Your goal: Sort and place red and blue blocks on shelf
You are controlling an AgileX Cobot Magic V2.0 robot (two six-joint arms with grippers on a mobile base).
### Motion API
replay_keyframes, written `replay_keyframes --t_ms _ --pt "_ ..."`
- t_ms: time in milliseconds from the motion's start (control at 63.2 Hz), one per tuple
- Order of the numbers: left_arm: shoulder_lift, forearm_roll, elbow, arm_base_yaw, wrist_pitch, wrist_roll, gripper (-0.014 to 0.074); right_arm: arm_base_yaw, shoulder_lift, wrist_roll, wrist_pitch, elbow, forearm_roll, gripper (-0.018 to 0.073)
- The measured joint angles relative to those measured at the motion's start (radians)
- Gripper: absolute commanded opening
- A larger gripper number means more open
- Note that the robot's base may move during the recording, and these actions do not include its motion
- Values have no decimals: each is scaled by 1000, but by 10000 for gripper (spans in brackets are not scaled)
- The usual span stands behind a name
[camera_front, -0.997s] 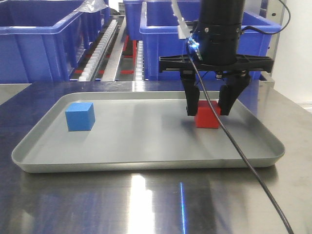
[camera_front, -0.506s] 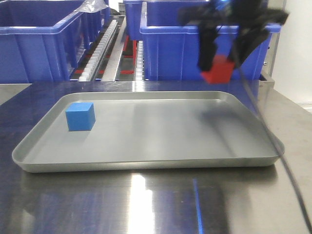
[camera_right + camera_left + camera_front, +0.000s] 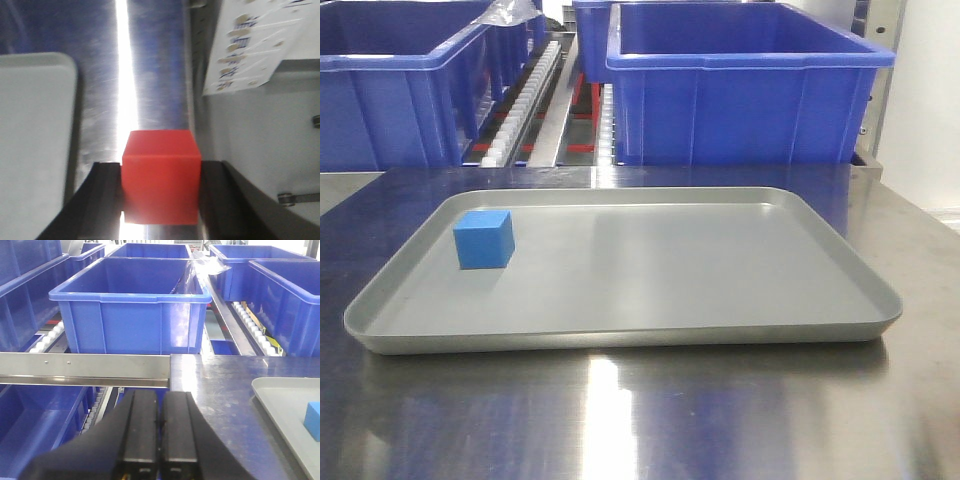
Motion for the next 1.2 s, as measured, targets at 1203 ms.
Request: replay_keyframes --t_ms 1203 --pt "0 0 0 0 0 0 123 -64 -615 4 -662 551 -142 57"
